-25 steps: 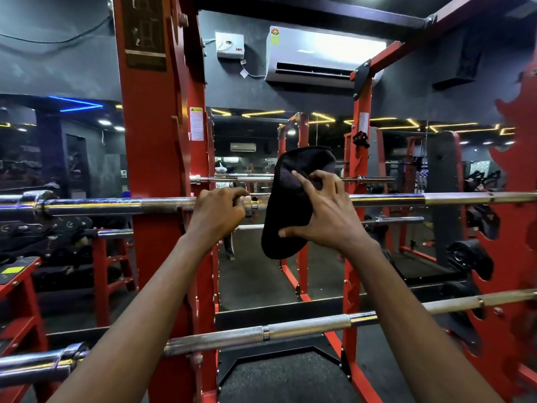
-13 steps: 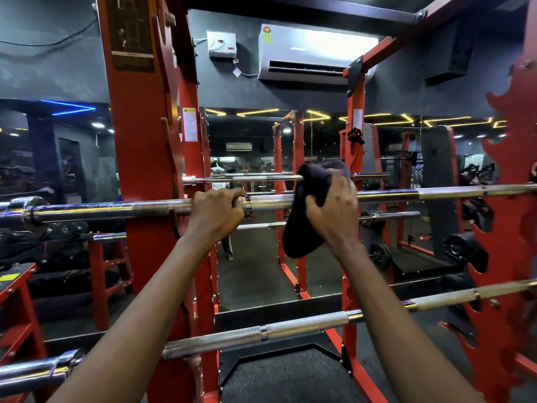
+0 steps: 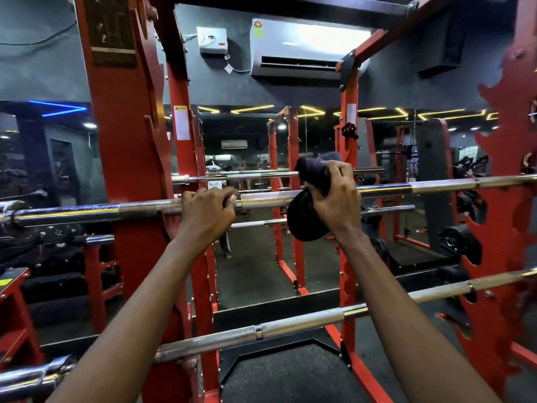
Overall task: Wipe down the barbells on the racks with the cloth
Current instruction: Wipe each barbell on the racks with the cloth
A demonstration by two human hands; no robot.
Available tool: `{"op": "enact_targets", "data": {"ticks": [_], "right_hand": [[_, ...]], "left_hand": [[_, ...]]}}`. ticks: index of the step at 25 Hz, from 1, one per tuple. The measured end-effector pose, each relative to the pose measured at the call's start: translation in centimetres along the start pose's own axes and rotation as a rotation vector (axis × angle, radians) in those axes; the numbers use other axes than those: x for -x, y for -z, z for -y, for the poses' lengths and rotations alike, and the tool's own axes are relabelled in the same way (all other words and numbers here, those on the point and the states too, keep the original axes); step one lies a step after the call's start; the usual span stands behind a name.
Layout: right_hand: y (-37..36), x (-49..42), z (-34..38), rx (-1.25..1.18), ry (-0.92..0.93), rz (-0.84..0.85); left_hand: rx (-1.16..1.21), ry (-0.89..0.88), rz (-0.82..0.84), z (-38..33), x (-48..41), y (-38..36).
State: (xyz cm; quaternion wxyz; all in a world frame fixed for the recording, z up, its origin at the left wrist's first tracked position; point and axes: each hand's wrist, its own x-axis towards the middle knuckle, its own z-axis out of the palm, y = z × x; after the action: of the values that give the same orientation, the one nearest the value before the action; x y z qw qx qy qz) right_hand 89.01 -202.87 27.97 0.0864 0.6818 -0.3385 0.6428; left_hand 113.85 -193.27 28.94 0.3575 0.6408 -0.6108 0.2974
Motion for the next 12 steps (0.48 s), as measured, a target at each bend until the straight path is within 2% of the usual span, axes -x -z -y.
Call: {"op": "enact_targets", "data": {"ticks": [2,6,8,10,12], "right_hand": [[-0.5,0.5,0.4,0.059,-0.023,-0.068],[-2.9,4.0,2.7,0.198,0.156,0.032],[-2.7,3.7,1.7,0.215,0.231,0.042],[-1.6,2.9,-0.5,0.214,0.204,0.019],[-0.5,2.0,-2.4,0.191,0.091,-0.037]], "left_hand": [[-0.020,0.001,-0.003,-0.1,-0.1,-0.1],[-0.050,0.036,0.042,-1.2,-0.4,-0.3],[-0.046,-0.015,0.031,-2.2,-0.6,-0.5],[-0.060,-0.085,0.005,-3.2,-1.0,-0.9],[-0.106,-0.113,-0.010,-4.0,-1.4,-1.4]]}}
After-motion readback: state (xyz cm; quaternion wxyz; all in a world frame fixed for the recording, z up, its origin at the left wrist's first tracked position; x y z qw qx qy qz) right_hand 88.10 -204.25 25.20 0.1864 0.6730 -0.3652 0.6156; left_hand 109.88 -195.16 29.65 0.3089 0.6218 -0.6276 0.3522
